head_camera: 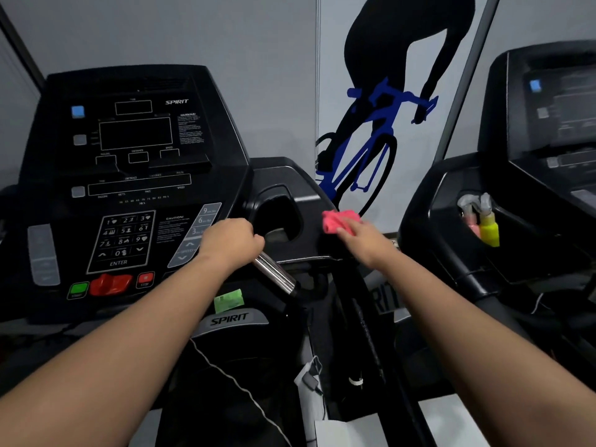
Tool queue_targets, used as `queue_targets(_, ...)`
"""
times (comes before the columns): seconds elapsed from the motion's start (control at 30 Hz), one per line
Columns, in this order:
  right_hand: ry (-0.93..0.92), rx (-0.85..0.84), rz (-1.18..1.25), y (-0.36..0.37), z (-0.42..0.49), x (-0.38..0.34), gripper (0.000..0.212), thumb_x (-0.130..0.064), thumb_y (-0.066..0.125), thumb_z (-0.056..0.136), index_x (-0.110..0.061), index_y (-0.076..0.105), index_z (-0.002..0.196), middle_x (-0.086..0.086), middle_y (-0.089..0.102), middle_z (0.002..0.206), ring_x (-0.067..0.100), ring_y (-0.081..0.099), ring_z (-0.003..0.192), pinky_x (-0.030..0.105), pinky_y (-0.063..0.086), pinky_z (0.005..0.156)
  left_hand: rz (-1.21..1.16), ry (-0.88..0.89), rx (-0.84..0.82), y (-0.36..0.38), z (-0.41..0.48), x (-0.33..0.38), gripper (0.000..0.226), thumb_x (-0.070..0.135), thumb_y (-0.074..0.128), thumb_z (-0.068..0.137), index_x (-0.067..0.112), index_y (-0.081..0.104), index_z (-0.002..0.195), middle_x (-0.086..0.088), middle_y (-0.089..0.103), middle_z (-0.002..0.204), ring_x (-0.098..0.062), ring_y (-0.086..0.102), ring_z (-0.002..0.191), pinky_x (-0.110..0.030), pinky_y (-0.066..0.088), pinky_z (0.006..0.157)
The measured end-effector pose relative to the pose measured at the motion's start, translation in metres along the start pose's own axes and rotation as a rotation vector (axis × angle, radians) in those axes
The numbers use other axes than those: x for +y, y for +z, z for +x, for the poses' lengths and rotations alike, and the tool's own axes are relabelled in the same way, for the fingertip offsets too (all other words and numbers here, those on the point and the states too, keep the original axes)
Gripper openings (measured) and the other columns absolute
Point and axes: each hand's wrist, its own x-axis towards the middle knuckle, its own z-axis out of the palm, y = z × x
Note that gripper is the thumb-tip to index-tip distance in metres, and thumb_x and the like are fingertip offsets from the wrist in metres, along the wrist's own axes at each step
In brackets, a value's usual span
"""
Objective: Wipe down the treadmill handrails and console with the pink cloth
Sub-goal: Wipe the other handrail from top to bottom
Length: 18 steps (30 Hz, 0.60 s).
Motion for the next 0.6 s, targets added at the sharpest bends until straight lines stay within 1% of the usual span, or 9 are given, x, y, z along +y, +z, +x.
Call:
queue_targets(0.1, -0.083, -0.178, -0.215, 0.023, 0.013, -0.003, 0.04, -0.048, 0.037, 0.098, -0.048, 0.039, 0.138, 0.004, 0.029, 0.151, 0.032, 0.031, 0.133, 0.047, 0.025, 0.112, -0.218, -0.133, -0.134, 0.002, 0.011, 0.003, 0.033, 0.036, 0.053, 0.082, 0.01, 0.065, 0.066, -0.003, 0.064, 0.069, -0.02, 0.059, 0.067, -0.029, 0.044, 0.058)
queue_targets(0.17, -0.092, -0.231, -0.169, 0.037, 0.021, 0.009, 0.037, -0.046, 0.043, 0.095, -0.053, 0.044, 0.131, -0.007, 0.028, 0.152, 0.028, 0.022, 0.14, 0.051, 0.016, 0.114, -0.351, -0.204, -0.092, 0.007, 0.017, 0.004, 0.033, 0.036, 0.053, 0.081, 0.01, 0.07, 0.07, -0.005, 0.068, 0.074, -0.023, 0.061, 0.07, -0.03, 0.046, 0.06)
queue_targets(0.23, -0.072, -0.218, -0.049, 0.042, 0.021, 0.02, 0.038, -0.035, 0.048, 0.093, -0.053, 0.05, 0.126, -0.013, 0.029, 0.152, 0.024, 0.013, 0.144, 0.053, 0.006, 0.115, -0.32, -0.24, 0.014, 0.011, 0.017, 0.006, 0.032, 0.032, 0.052, 0.082, 0.007, 0.069, 0.071, -0.008, 0.066, 0.07, -0.027, 0.06, 0.067, -0.028, 0.039, 0.054)
queue_targets(0.3, -0.053, -0.161, 0.13, 0.044, 0.011, 0.024, 0.038, -0.029, 0.052, 0.087, -0.052, 0.058, 0.116, -0.017, 0.037, 0.146, 0.02, 0.016, 0.143, 0.051, 0.007, 0.116, -0.29, -0.249, 0.099, 0.014, 0.016, 0.009, 0.033, 0.032, 0.052, 0.083, 0.006, 0.067, 0.07, -0.008, 0.064, 0.067, -0.028, 0.059, 0.065, -0.027, 0.037, 0.051)
queue_targets(0.33, -0.027, -0.111, 0.282, 0.046, 0.004, 0.026, 0.033, -0.028, 0.055, 0.085, -0.047, 0.062, 0.111, -0.021, 0.046, 0.136, 0.016, 0.028, 0.138, 0.046, 0.016, 0.117, -0.292, -0.244, 0.127, 0.015, 0.015, 0.01, 0.033, 0.033, 0.052, 0.084, 0.007, 0.067, 0.069, -0.008, 0.063, 0.067, -0.028, 0.058, 0.065, -0.027, 0.038, 0.052)
queue_targets(0.4, 0.097, -0.003, 0.595, 0.051, -0.011, 0.027, 0.026, -0.025, 0.066, 0.085, -0.02, 0.066, 0.111, -0.023, 0.052, 0.111, 0.005, 0.048, 0.116, 0.031, 0.037, 0.108, -0.294, -0.235, 0.16, 0.017, 0.014, 0.011, 0.034, 0.034, 0.052, 0.085, 0.008, 0.066, 0.07, -0.007, 0.064, 0.068, -0.027, 0.058, 0.066, -0.03, 0.044, 0.056)
queue_targets(0.43, 0.128, 0.062, 0.622, 0.053, -0.016, 0.028, 0.024, -0.024, 0.069, 0.085, -0.011, 0.067, 0.105, -0.019, 0.049, 0.11, 0.006, 0.049, 0.112, 0.026, 0.037, 0.106, -0.291, -0.232, 0.173, 0.018, 0.013, 0.011, 0.034, 0.035, 0.052, 0.086, 0.009, 0.066, 0.069, -0.007, 0.065, 0.068, -0.026, 0.058, 0.066, -0.031, 0.045, 0.058)
queue_targets(0.53, 0.15, 0.258, 0.335, 0.058, -0.021, 0.025, 0.015, -0.029, 0.067, 0.086, -0.017, 0.064, 0.094, 0.001, 0.04, 0.12, 0.023, 0.04, 0.12, 0.03, 0.026, 0.109, -0.27, -0.216, 0.219, 0.02, 0.011, 0.013, 0.035, 0.033, 0.05, 0.087, 0.008, 0.066, 0.069, -0.008, 0.065, 0.068, -0.025, 0.057, 0.063, -0.029, 0.041, 0.053)
queue_targets(0.6, 0.288, 0.315, 0.248, 0.055, -0.02, 0.014, 0.038, -0.036, 0.069, 0.081, -0.02, 0.048, 0.109, 0.006, 0.037, 0.129, 0.031, 0.039, 0.124, 0.046, 0.027, 0.109, -0.274, -0.206, 0.237, 0.021, 0.011, 0.013, 0.035, 0.033, 0.05, 0.087, 0.007, 0.065, 0.068, -0.008, 0.065, 0.067, -0.024, 0.056, 0.061, -0.028, 0.039, 0.051)
